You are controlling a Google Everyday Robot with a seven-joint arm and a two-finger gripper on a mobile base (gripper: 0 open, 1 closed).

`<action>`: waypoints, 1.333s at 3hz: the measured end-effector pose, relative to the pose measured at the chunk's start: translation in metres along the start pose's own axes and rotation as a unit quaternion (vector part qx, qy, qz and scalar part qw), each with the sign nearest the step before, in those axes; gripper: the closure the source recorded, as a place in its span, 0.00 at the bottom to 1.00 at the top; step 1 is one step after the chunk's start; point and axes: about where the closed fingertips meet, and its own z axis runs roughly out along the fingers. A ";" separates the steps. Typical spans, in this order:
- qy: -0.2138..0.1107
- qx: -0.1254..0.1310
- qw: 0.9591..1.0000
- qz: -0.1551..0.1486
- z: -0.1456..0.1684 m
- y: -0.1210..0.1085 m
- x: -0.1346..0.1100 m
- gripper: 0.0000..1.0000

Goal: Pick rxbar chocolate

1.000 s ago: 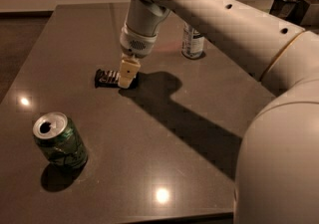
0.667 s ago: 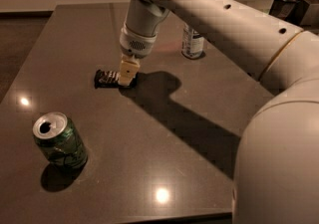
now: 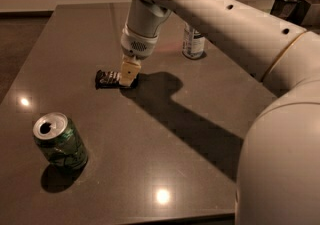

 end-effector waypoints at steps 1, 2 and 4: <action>-0.010 0.006 1.000 0.000 -0.016 0.002 -0.001 1.00; -0.027 0.011 1.000 -0.009 -0.042 0.007 -0.008 1.00; -0.064 0.020 0.997 -0.025 -0.086 0.017 -0.020 1.00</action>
Offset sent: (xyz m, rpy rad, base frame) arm -0.0103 -0.0130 0.0609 0.0710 -0.0336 0.0099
